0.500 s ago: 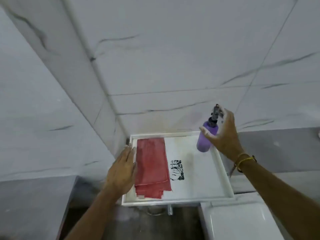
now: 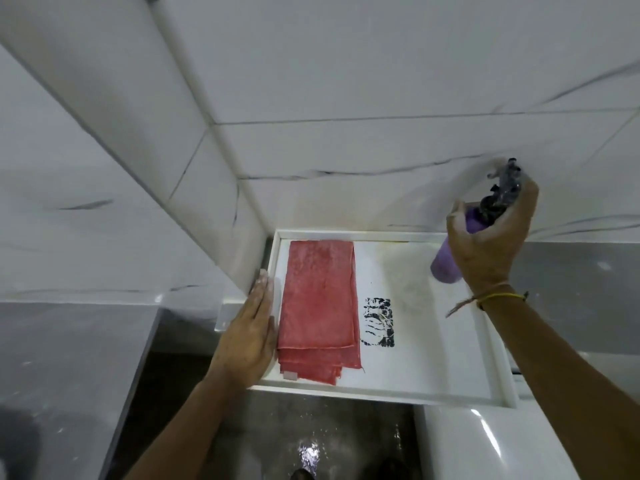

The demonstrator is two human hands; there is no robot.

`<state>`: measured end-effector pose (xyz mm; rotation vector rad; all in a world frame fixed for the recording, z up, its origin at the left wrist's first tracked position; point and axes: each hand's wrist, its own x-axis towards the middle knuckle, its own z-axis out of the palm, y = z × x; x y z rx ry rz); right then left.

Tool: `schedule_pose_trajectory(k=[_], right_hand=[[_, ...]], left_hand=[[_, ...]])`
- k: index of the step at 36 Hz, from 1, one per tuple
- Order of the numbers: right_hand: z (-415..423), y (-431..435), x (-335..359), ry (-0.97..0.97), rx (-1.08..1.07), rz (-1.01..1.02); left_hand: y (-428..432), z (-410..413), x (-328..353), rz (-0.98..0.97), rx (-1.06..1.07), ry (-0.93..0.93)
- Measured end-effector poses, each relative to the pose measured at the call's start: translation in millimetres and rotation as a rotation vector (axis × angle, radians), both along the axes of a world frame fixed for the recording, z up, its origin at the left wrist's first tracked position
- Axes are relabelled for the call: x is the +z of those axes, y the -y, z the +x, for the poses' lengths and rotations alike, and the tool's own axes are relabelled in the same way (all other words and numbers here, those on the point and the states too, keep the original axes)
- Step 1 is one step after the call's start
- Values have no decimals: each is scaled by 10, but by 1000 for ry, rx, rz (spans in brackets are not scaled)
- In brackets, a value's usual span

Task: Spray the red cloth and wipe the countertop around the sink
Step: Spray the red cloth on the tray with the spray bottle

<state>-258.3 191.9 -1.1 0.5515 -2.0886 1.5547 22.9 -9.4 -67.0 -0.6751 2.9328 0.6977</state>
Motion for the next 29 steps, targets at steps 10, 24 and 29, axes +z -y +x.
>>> schedule_pose_trajectory(k=[10,24,29], right_hand=[[50,-9,35,33,64,12],[1571,131,423,444,585,266],[1654,183,453,492,689,344]], left_hand=[[-18,-20,-8,-21,30,24],[-21,-22,39,1,-6,-56],[-21,-22,31,21,-8,-52]])
